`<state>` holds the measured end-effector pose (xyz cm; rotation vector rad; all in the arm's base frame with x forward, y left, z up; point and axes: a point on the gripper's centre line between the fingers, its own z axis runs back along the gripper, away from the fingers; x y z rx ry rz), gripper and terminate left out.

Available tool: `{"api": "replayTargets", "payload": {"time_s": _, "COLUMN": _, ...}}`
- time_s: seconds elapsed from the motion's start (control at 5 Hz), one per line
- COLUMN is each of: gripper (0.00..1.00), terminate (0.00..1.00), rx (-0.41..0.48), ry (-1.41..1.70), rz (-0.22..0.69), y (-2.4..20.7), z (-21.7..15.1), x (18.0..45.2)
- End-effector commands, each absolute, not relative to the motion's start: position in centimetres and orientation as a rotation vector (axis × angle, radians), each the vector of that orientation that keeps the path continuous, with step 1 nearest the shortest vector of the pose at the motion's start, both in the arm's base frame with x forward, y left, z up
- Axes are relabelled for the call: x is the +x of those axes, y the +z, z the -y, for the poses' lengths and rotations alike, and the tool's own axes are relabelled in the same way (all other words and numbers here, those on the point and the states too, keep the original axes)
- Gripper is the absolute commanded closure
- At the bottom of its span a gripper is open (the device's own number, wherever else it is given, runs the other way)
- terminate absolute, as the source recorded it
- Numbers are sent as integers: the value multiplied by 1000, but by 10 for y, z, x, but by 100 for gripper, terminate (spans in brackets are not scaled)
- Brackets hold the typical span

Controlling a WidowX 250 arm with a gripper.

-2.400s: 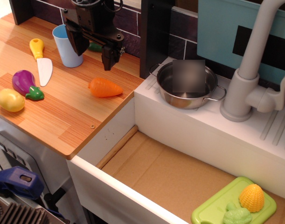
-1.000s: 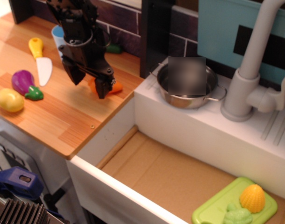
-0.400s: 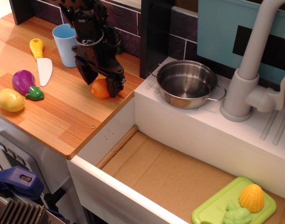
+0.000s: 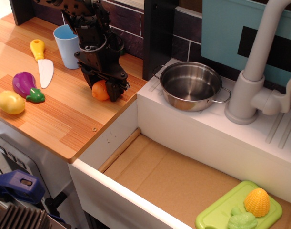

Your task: Put carrot in pot or pan

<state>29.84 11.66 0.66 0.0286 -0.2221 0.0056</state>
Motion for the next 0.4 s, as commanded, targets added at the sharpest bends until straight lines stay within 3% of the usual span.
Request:
{"api": "replayTargets", "payload": {"time_s": 0.0, "gripper": 100, "terminate": 0, "rx": 72, "ry": 20, "rz": 242, "y": 30, "z": -113, "x": 300}}
{"api": "replayTargets", "payload": {"time_s": 0.2, "gripper": 100, "terminate": 0, "rx": 131, "ry": 27, "rz": 232, "y": 62, "z": -105, "x": 305}}
